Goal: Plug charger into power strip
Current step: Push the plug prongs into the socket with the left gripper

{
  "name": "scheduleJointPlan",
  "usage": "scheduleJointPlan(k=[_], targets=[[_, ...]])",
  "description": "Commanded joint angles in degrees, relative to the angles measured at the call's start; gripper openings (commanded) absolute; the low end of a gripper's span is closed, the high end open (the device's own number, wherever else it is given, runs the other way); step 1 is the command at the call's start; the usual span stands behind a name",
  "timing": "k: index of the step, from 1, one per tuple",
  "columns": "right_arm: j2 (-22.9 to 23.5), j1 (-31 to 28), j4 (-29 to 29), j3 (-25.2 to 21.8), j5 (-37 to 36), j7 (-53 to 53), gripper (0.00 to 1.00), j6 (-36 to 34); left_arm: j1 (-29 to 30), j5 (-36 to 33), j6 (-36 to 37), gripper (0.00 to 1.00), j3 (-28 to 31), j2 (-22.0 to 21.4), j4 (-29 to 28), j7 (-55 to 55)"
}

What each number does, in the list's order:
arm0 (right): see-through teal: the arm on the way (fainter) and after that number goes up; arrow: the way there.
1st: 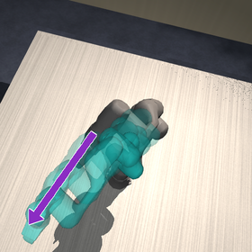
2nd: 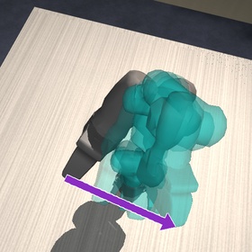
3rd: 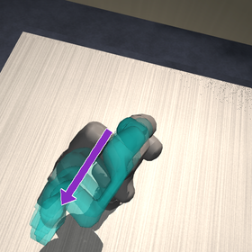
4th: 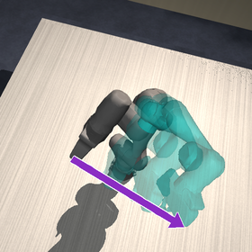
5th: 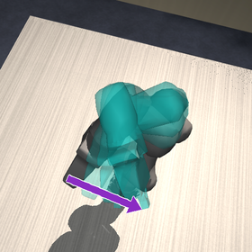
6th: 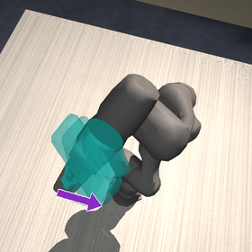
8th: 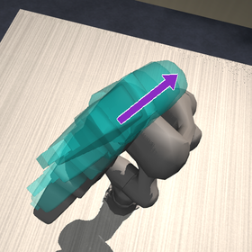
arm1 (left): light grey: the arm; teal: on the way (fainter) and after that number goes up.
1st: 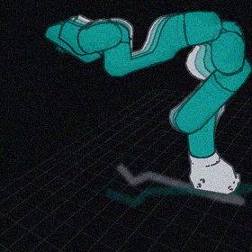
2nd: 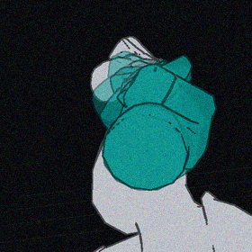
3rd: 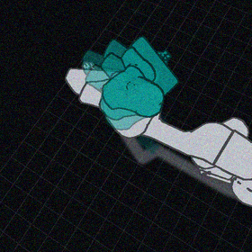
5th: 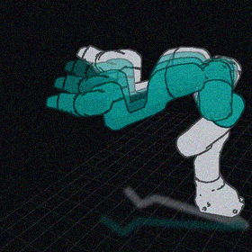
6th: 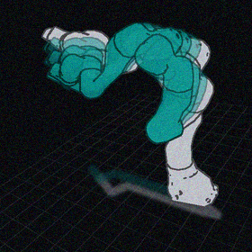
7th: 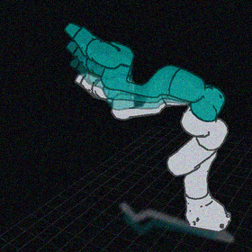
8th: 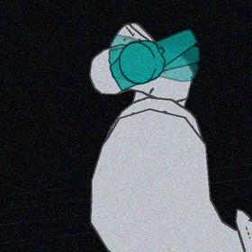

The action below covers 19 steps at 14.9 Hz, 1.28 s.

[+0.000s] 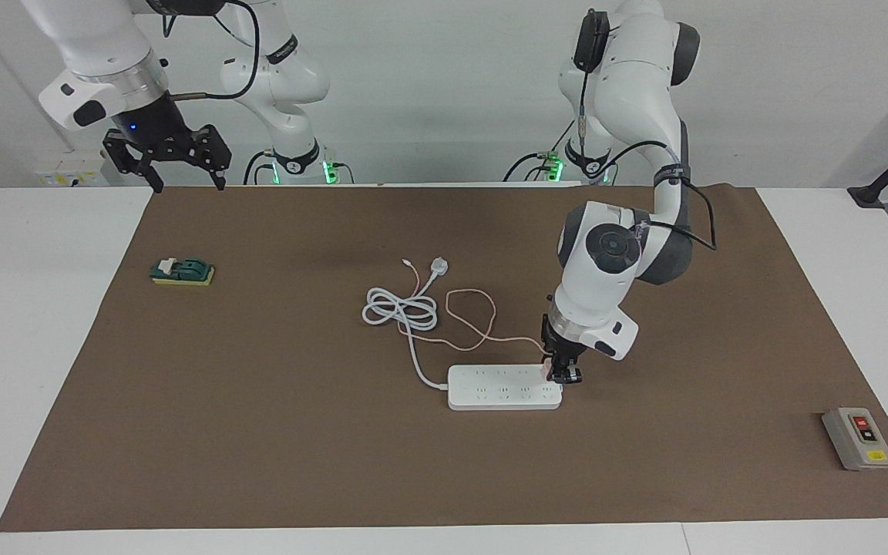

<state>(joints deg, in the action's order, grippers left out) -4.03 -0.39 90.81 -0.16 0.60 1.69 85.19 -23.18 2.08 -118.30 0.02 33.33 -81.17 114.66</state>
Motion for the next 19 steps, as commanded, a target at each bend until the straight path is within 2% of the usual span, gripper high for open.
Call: scheduleJointPlan(k=[1, 19], targets=[[-0.97, -0.75, 0.77, 0.51, 0.98, -0.28, 1.00, -0.64, -1.17, -1.29, -0.88, 0.00, 0.68, 0.86, 0.14, 1.01], [-0.89, -0.93, 0.77, 0.51, 0.98, -0.02, 1.00, -0.55, -1.43, -2.17, -0.97, 0.00, 0.42, -0.19, -3.38, -3.39]])
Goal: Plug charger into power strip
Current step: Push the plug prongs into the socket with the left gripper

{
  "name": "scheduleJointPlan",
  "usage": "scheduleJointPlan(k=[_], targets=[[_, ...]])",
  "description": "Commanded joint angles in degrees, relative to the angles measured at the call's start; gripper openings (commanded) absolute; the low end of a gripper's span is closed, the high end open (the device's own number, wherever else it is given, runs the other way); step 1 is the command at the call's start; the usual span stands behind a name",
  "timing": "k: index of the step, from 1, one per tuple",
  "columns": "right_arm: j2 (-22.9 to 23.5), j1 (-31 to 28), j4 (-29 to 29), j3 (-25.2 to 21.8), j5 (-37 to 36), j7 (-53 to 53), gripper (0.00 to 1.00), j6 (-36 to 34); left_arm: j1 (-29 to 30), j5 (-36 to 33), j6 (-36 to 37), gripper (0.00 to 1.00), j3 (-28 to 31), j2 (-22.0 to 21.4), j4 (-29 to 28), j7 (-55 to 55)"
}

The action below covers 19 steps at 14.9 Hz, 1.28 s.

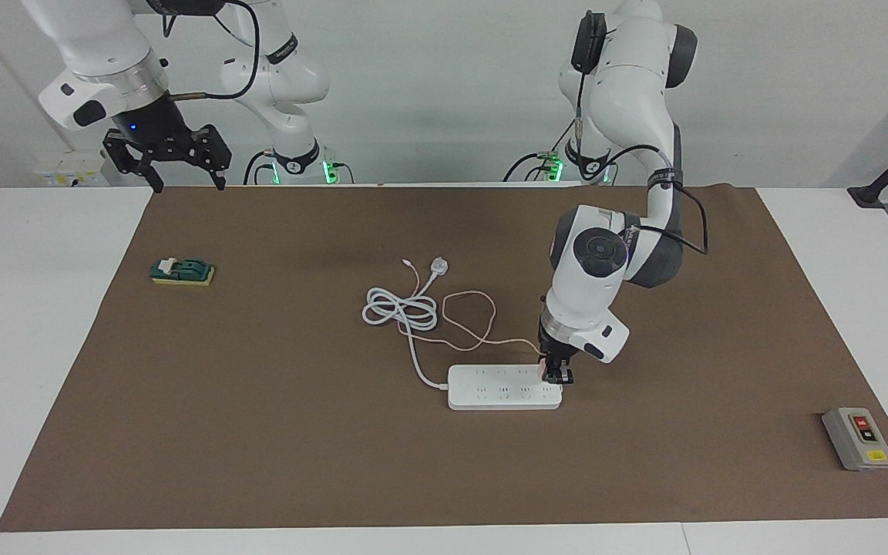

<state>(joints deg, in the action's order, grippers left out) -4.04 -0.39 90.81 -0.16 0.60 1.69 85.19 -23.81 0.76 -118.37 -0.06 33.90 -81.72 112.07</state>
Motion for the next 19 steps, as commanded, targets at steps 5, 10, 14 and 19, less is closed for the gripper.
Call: scheduleJointPlan(k=[5, 10, 14, 19], targets=[[-0.97, -0.75, 0.68, 0.51, 0.98, -0.19, 1.00, -0.64, -0.89, -0.76, -0.99, 0.00, 0.41, -1.29, -3.71, -1.59], [-0.89, -1.02, 0.68, 0.51, 0.98, -0.02, 1.00, -0.55, -0.80, -0.76, -0.90, 0.00, 0.32, -1.38, -4.24, -2.56], [-0.89, -1.28, 0.60, 0.51, 0.98, 0.07, 1.00, -0.64, -0.89, -0.67, -0.99, 0.00, 0.32, -1.82, -5.12, -4.23], [-0.89, -1.11, 0.68, 0.51, 0.98, -0.02, 1.00, -0.64, -0.89, -0.67, -1.95, 0.00, 0.23, -1.90, -5.64, -4.40]])
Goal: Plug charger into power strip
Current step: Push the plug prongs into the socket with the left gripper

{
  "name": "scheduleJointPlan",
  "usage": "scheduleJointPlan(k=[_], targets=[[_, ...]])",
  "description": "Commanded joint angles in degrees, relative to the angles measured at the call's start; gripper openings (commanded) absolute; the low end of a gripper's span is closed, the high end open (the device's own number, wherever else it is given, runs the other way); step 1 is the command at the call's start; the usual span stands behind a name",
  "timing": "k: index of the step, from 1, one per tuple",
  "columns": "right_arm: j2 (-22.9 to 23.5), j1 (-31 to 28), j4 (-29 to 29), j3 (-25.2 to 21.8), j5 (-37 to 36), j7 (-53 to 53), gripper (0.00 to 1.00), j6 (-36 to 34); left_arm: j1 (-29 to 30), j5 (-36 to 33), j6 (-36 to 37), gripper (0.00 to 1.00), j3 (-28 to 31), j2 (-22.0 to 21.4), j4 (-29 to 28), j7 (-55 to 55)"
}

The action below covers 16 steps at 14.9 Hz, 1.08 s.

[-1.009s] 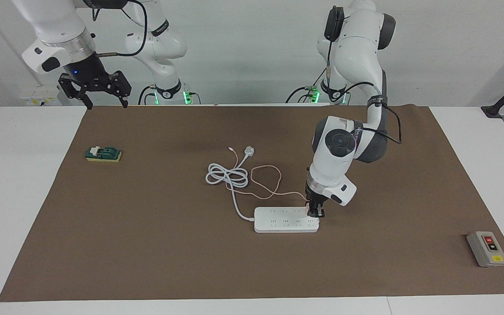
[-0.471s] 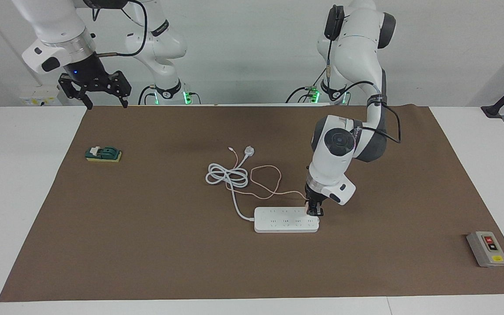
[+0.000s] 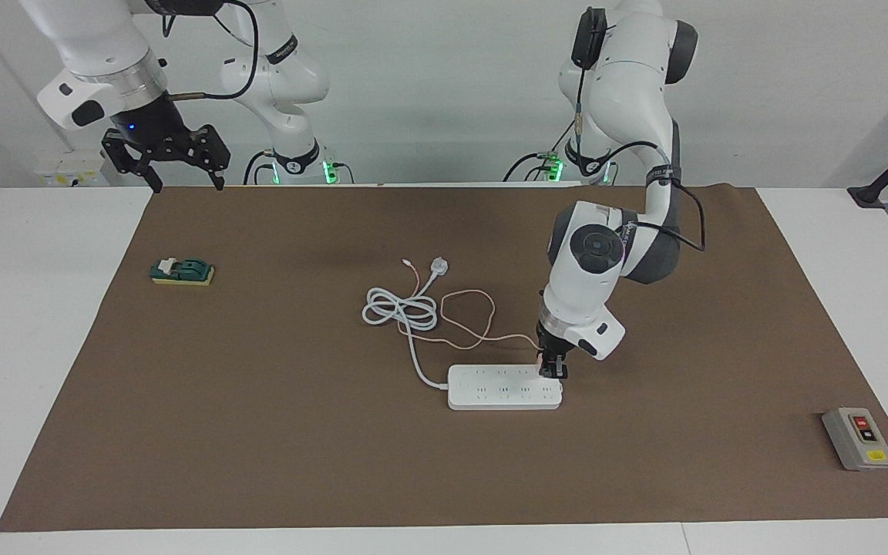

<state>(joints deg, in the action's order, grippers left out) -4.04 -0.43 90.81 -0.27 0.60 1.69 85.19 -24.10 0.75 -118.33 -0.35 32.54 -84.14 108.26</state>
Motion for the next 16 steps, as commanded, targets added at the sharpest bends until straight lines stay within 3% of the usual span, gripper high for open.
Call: scheduleJointPlan(k=[1, 10, 16], targets=[[-0.88, -1.07, 0.68, 0.63, 0.98, -0.02, 1.00, -0.55, -0.59, -0.67, -2.34, 0.00, 0.53, -0.54, -3.31, -0.59], [-0.88, -1.15, 0.60, 0.63, 0.98, 0.07, 1.00, -0.64, -0.42, -0.67, -5.15, 0.00, 0.27, -0.72, -4.97, -1.38], [-0.88, -1.24, 0.60, 0.63, 0.98, -0.02, 1.00, -0.55, -0.42, -0.49, -5.95, 0.00, 0.09, 1.83, -4.63, -1.74]])
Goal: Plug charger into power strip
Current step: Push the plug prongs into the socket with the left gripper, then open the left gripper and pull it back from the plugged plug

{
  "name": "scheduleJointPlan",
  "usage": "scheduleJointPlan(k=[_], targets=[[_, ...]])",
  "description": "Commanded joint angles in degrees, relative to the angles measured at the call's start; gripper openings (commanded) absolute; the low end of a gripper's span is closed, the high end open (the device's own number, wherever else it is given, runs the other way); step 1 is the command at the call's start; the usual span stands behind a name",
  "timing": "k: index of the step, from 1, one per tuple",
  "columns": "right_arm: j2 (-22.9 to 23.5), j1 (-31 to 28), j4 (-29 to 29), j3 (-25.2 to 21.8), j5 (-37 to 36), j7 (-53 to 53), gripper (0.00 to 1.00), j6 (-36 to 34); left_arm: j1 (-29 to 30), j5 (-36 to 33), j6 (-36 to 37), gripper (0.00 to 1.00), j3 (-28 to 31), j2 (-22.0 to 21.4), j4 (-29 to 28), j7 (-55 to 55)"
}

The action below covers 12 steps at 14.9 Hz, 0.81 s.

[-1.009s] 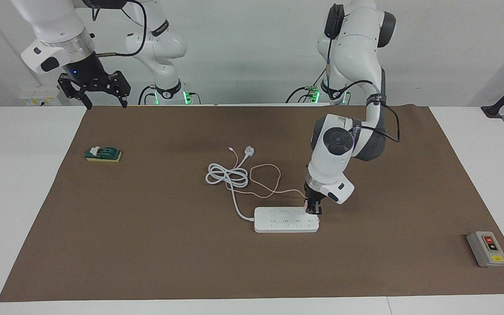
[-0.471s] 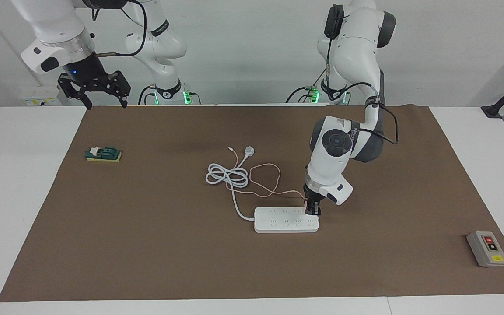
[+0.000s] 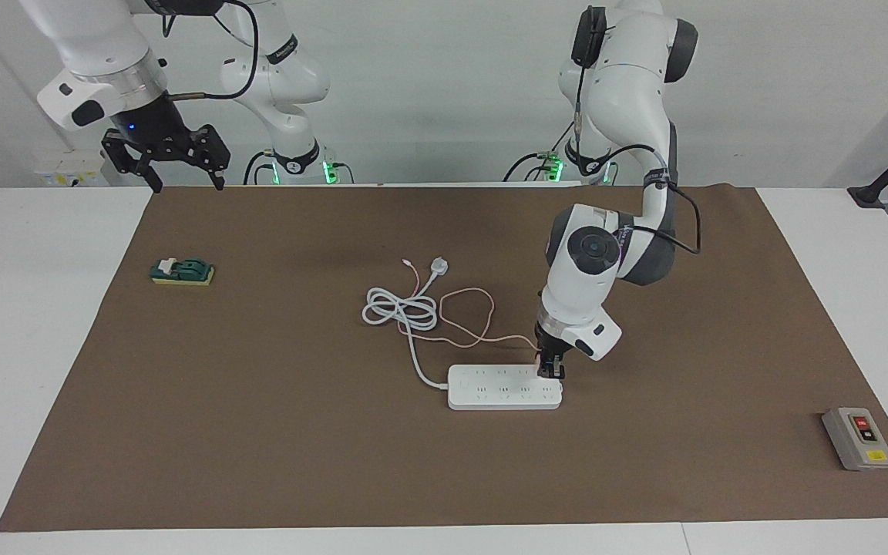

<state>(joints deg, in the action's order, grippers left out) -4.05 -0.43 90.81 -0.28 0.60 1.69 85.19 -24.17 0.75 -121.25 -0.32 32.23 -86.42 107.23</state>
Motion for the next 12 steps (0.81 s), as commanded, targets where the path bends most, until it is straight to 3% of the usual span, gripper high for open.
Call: scheduleJointPlan(k=[1, 10, 11, 12], targets=[[-0.87, -1.15, 0.60, 0.63, 0.98, 0.07, 1.00, -0.55, -0.44, -0.57, -3.38, 0.00, 0.05, 2.22, -2.69, -0.71], [-0.87, -1.24, 0.60, 0.63, 0.98, -0.02, 1.00, -0.55, 0.34, -0.40, -2.06, 0.00, 0.05, 1.43, -1.38, -2.20], [-0.87, -1.24, 0.60, 0.63, 0.98, -0.02, 1.00, -0.55, 0.35, -0.40, -1.97, 0.19, 0.05, 1.08, -1.21, -2.20], [-0.87, -1.24, 0.60, 0.63, 0.98, -0.02, 1.00, -0.55, 0.43, -0.40, -1.97, 0.31, 0.05, 0.12, -1.12, -2.20]])
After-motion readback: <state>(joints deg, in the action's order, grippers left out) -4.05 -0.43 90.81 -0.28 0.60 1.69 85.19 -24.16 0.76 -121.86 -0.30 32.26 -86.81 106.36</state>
